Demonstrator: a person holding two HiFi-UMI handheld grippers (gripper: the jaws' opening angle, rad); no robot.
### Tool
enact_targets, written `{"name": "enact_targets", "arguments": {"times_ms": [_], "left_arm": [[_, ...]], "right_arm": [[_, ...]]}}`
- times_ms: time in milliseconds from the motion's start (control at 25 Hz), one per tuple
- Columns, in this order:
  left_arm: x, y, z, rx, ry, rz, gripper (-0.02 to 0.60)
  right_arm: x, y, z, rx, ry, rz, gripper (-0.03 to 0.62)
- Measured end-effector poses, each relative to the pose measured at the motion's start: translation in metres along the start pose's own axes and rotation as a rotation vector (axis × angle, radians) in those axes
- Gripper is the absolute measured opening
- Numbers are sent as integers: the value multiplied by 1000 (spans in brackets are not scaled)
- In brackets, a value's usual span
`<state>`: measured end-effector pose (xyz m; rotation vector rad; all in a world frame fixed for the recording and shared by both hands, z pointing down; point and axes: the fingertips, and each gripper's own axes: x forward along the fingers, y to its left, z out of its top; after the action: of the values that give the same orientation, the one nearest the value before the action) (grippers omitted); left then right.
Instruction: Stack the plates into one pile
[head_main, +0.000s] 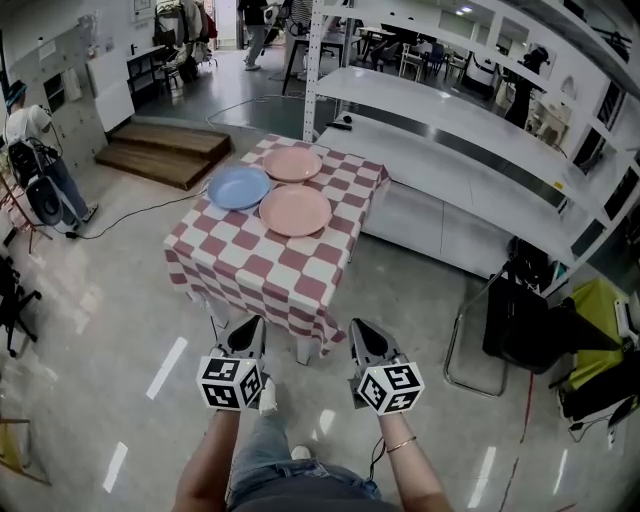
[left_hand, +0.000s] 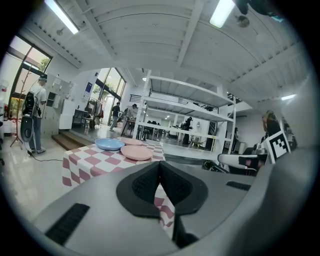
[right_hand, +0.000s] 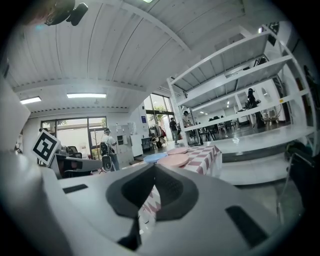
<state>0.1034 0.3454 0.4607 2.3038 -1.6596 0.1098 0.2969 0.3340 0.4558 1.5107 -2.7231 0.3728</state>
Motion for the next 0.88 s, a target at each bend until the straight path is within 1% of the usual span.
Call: {"name": "enact_targets", "arguments": {"times_ms": [160, 440, 880], "left_arm": [[22, 20, -2, -9, 16, 2, 15], [70, 77, 8, -40, 27, 2, 15], [149, 160, 35, -55, 61, 16, 15]], "right_arm": [[29, -4, 0, 10, 6, -4, 9], [102, -7, -2, 13, 32, -11, 10], [216, -19, 7, 34, 65, -43, 10]]}}
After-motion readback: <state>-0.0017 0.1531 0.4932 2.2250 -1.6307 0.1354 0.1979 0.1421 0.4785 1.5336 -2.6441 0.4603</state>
